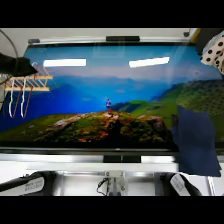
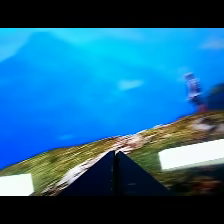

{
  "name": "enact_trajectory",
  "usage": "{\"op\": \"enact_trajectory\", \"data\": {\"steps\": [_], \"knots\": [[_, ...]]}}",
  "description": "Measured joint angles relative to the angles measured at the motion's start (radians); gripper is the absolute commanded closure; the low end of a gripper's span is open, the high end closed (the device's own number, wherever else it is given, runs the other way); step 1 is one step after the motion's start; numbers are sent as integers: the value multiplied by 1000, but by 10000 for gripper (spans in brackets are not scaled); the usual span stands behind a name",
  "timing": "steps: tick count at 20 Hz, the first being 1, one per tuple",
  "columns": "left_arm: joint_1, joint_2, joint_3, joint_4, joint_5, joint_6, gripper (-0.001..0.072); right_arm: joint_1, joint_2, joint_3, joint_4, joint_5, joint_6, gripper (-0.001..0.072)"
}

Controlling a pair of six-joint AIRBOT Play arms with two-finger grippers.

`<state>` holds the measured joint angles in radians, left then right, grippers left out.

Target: Fold the shirts.

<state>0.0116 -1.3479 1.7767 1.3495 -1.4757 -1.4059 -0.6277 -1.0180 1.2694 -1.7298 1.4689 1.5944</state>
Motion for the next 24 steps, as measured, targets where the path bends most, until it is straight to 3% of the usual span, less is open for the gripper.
{"op": "enact_trajectory", "data": {"steps": [1, 2, 3, 7, 10, 15, 24], "knots": [[-48, -29, 0, 105, 0, -20, 569, 119, -17, 60, 12, -69, 23, 156], [-100, -61, 0, 197, 0, -39, 173, 256, -48, 113, 14, -121, 63, 76], [-144, -92, 0, 256, -2, -56, 3, 375, -90, 154, 22, -146, 103, 43], [-269, -177, -36, 369, -69, -154, -5, 679, -323, 244, 193, -70, 193, 44], [-304, -117, -135, 364, -9, -216, -4, 782, -397, 267, 260, -37, 218, 44], [-315, -53, -221, 351, 90, -266, -4, 834, -418, 278, 275, -48, 227, 44], [-317, -51, -241, 344, 123, -282, -4, 846, -422, 281, 283, -58, 230, 44]]}}
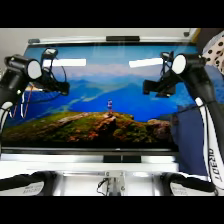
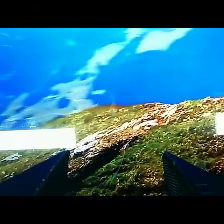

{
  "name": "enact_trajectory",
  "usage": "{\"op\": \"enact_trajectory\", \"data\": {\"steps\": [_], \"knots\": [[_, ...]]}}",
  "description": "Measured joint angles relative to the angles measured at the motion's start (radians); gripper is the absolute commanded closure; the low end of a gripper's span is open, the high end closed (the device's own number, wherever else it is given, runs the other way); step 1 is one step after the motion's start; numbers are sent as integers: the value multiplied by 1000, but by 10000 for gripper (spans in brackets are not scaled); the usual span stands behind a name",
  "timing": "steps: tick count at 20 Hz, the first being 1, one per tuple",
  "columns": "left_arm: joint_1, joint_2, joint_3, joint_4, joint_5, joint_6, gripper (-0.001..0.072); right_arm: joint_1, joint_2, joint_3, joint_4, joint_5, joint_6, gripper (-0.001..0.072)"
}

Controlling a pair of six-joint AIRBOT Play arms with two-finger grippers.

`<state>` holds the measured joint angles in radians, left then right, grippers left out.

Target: Fold the shirts.

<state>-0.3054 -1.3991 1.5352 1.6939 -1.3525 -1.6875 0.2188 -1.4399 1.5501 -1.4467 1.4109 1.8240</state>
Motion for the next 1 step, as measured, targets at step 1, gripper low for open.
{"op": "enact_trajectory", "data": {"steps": [1], "knots": [[0, 0, 0, 0, 1, 0, -4, 0, 0, 0, 0, 0, 0, 44]]}}
